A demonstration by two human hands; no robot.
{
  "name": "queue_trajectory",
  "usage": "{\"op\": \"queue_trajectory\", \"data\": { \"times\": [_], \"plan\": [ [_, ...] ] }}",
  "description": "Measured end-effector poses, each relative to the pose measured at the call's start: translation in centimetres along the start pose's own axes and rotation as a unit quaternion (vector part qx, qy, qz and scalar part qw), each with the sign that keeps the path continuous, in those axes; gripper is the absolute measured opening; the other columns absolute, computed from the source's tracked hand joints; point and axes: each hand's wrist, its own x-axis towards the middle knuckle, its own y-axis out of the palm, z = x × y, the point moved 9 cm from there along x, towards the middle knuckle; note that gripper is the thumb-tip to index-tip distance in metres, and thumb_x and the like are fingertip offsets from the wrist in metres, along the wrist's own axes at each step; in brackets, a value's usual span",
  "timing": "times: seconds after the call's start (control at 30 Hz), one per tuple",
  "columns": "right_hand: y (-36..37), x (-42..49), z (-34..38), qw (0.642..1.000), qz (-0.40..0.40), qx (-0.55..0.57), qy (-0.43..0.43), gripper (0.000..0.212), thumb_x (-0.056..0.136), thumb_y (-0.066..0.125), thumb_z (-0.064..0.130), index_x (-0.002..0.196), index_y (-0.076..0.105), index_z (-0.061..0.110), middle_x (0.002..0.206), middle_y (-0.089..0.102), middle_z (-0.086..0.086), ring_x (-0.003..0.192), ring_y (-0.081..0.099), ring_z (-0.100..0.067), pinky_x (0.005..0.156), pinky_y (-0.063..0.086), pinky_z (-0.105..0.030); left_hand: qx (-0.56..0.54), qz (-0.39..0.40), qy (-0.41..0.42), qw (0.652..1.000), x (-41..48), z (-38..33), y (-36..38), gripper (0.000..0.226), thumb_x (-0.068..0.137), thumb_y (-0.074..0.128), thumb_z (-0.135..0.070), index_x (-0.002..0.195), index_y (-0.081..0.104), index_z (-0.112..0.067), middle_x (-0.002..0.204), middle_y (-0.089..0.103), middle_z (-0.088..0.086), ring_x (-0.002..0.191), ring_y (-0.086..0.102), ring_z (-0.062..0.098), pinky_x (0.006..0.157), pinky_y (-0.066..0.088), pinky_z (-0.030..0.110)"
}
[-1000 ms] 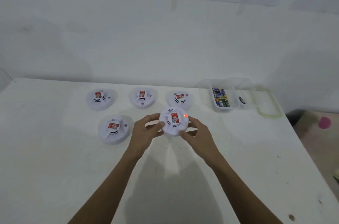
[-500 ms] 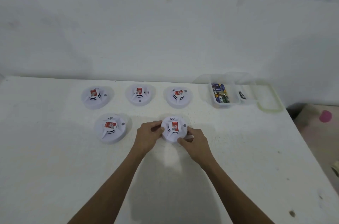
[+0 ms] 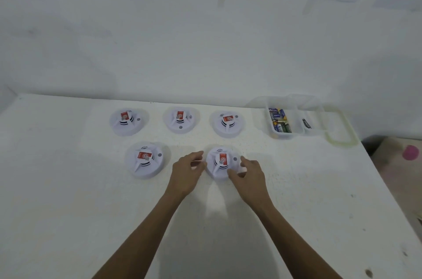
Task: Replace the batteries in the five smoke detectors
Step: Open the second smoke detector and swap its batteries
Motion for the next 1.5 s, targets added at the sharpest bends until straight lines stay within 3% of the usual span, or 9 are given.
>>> {"op": "queue_trajectory", "data": {
  "times": [0.2,0.4,0.57,0.67,0.83,0.93,1.03,1.17,1.5],
  "plan": [
    [0.3,-0.8,6.6,0.987,-0.049,-0.072,-0.136,0.046,0.093,0.058,0.031,0.135,0.05,0.015,0.133,0.046,-0.005,0.11,0.054,-0.013,0.084,0.037,-0.011,-0.064,-0.026,0.049,0.996,-2.3,-1.8,-4.7,0.018,0.094,0.06,-0.019,0.109,0.066,-0.026,0.094,0.07,-0.009,0.084,0.067,0.007,0.059,0.055,0.018],
    [5.5,-1.2,11.6,0.978,0.021,-0.036,-0.203,0.038,0.092,0.06,0.029,0.128,0.057,0.019,0.121,0.054,0.004,0.082,0.058,-0.003,0.074,0.045,-0.011,0.005,-0.145,0.102,0.984,-3.8,-0.9,-12.3,0.016,0.091,0.063,-0.017,0.104,0.07,-0.021,0.099,0.066,-0.018,0.087,0.061,-0.005,0.075,0.048,0.01],
    [10.9,-0.3,12.8,0.983,0.112,0.005,-0.143,0.034,0.092,0.06,0.025,0.124,0.059,0.015,0.118,0.059,0.0,0.079,0.059,-0.007,0.073,0.044,-0.013,0.033,-0.194,0.046,0.979,-3.1,2.5,-16.4,0.035,0.086,0.059,-0.03,0.116,0.067,-0.014,0.119,0.066,0.006,0.111,0.059,0.021,0.093,0.05,0.038],
    [13.5,0.2,13.5,0.983,0.145,-0.011,-0.11,0.035,0.093,0.057,0.027,0.124,0.059,0.012,0.118,0.059,-0.002,0.086,0.059,-0.01,0.069,0.039,-0.009,0.071,-0.138,-0.011,0.988,-2.1,4.3,-16.2,0.051,0.087,0.059,-0.038,0.123,0.06,-0.002,0.124,0.061,0.018,0.117,0.054,0.031,0.088,0.039,0.03],
    [15.6,0.5,14.2,0.988,0.13,-0.023,-0.08,0.027,0.09,0.053,0.018,0.068,0.048,0.002,0.071,0.049,-0.017,0.066,0.045,-0.027,0.06,0.036,-0.036,0.072,-0.092,-0.043,0.992,-0.8,7.2,-15.7,0.028,0.092,0.057,-0.032,0.099,0.063,-0.006,0.098,0.068,0.007,0.096,0.06,0.027,0.075,0.042,0.032],
    [16.1,0.2,14.2,0.988,0.139,-0.003,-0.061,0.01,0.093,0.051,0.016,0.092,0.06,0.011,0.082,0.052,0.0,0.078,0.051,-0.018,0.069,0.036,-0.026,0.068,-0.108,-0.047,0.991,-0.8,7.7,-15.9,0.02,0.091,0.058,-0.026,0.097,0.063,-0.007,0.093,0.068,0.005,0.089,0.06,0.025,0.075,0.047,0.035],
    [16.2,0.0,13.6,0.988,0.149,0.027,-0.034,0.027,0.094,0.051,0.016,0.119,0.058,0.01,0.1,0.06,0.001,0.097,0.06,-0.019,0.082,0.046,-0.026,0.062,-0.114,-0.05,0.99,-1.0,7.8,-15.8,0.019,0.091,0.058,-0.026,0.102,0.063,-0.011,0.095,0.068,0.004,0.088,0.061,0.023,0.074,0.046,0.031],
    [15.4,-0.6,12.3,0.978,0.135,0.157,0.015,0.023,0.091,0.057,0.022,0.113,0.064,0.017,0.103,0.067,-0.002,0.094,0.065,-0.02,0.088,0.056,-0.042,0.025,-0.133,-0.039,0.99,-1.7,6.7,-15.8,0.024,0.092,0.06,-0.025,0.111,0.063,-0.012,0.101,0.067,-0.002,0.092,0.06,0.018,0.079,0.045,0.028],
    [8.3,-4.5,12.8,0.9,0.091,0.426,0.031,0.025,0.09,0.063,0.011,0.114,0.065,0.015,0.097,0.072,-0.013,0.089,0.069,-0.024,0.086,0.056,-0.034,-0.121,-0.111,-0.004,0.986,-5.1,-0.9,-15.3,0.016,0.091,0.061,-0.038,0.106,0.061,-0.033,0.105,0.065,-0.018,0.104,0.06,0.007,0.085,0.046,0.023]
  ]
}}
